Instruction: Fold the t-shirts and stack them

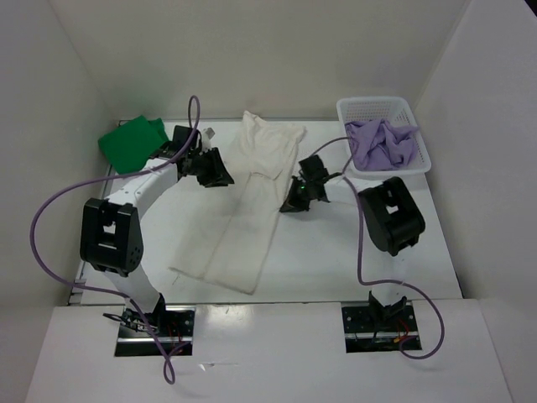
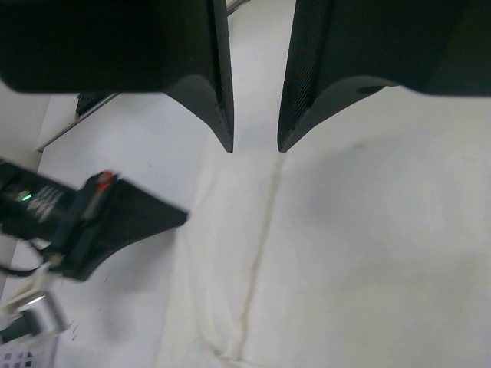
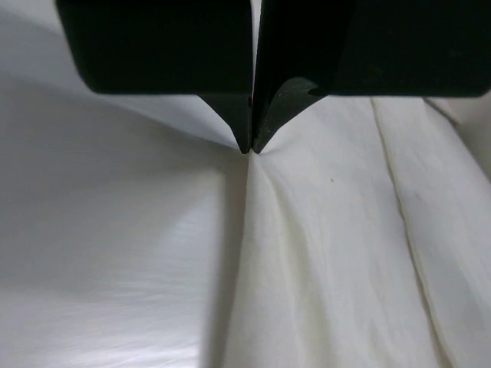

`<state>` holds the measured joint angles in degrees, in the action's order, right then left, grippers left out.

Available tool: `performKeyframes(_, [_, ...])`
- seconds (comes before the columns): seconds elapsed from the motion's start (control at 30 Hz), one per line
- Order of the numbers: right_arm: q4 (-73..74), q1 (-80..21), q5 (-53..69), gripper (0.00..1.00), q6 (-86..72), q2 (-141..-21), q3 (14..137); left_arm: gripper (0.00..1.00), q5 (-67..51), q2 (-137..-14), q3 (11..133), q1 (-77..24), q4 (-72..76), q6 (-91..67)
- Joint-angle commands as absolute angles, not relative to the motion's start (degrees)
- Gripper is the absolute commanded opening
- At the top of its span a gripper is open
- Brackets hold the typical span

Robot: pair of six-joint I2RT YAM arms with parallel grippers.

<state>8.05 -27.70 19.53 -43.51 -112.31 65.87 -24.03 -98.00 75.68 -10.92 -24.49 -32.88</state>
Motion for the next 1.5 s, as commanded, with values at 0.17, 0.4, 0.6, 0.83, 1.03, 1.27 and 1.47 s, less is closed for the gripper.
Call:
performKeyframes(0.17, [25.05, -16.88, 18.29, 0.19, -27.07, -104.85, 63.19, 0.40, -23.21, -101.16, 77.51, -12.39, -24.26, -31.03])
performKeyframes(0.4, [25.58, -16.88, 18.19, 0.43, -30.40, -98.10, 61.19, 0.42, -21.26, -103.18, 73.85, -12.39, -24.78, -29.97])
performKeyframes(0.6, [25.58, -18.37, 18.46, 0.45, -38.30, -87.64, 48.72, 0.45, -22.05, -94.95, 60.05, -12.92, -28.30, -29.61])
performKeyframes(0.83, [30.23, -22.49, 17.40, 0.50, -46.40, -76.12, 40.26, 0.86, -22.94, -84.12, 46.42, -16.25, -34.27, -35.50])
performKeyframes(1.03, [32.70, -31.46, 15.73, 0.51, -53.60, -74.01, 34.65, 0.74, -26.02, -82.18, 42.46, -17.75, -38.31, -36.48])
performKeyframes(1.27, [32.70, -34.88, 17.93, 0.51, -59.14, -68.21, 28.48, 0.59, -27.07, -84.46, 40.69, -20.56, -39.90, -37.52])
performKeyframes(1.47, [31.55, -35.42, 20.04, 0.51, -61.87, -63.99, 24.17, 0.57, -27.86, -85.69, 40.08, -22.15, -40.51, -37.53])
